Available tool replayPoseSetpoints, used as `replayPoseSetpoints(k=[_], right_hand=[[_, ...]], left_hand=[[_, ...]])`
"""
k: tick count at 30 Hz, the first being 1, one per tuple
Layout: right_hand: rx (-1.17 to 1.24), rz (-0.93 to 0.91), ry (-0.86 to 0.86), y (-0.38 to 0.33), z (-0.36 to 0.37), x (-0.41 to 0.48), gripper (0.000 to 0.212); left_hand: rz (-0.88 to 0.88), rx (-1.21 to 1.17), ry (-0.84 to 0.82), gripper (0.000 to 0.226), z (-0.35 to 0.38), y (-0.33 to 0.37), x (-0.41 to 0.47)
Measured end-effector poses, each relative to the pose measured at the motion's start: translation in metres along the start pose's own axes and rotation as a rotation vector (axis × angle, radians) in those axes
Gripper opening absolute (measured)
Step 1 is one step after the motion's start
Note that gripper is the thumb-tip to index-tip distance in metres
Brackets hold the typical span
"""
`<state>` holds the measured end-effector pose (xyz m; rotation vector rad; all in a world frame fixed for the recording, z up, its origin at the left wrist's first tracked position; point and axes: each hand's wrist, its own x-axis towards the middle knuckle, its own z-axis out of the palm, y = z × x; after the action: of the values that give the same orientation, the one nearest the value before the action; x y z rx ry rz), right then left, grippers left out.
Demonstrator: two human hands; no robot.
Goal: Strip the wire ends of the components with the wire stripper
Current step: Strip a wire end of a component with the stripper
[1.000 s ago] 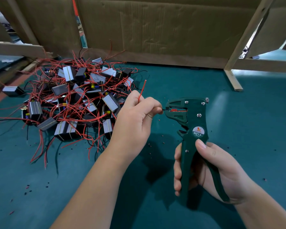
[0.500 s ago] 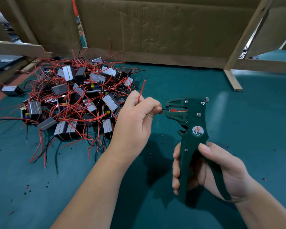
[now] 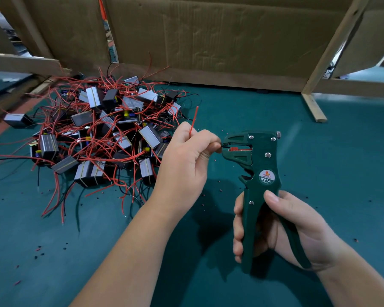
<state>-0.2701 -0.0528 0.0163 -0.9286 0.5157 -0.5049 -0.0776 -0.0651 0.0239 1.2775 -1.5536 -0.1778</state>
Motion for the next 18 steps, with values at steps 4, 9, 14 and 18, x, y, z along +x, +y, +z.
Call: replayPoseSetpoints(k=[4,9,14,18], right_hand=[[0.005,-0.004,0.006,0.001,0.001,0.001,0.054],[0.032,-0.004,0.005,0.001,0.004,0.002,0.056],[0.031,-0.008,0.053,0.003,0.009,0.003,0.058],[0.045,-0.022,0.114,0.005,0.012,0.004,0.061]], left_hand=[[0.01,0.014,0.003,0.017,-0.001,0.001,0.001],[0.04,0.024,0.025,0.016,0.0,0.002,0.001],[0.072,0.062,0.029,0.015,0.001,-0.002,-0.001],[0.12,0.076,-0.017,0.015,0.0,-0.006,-0.001]])
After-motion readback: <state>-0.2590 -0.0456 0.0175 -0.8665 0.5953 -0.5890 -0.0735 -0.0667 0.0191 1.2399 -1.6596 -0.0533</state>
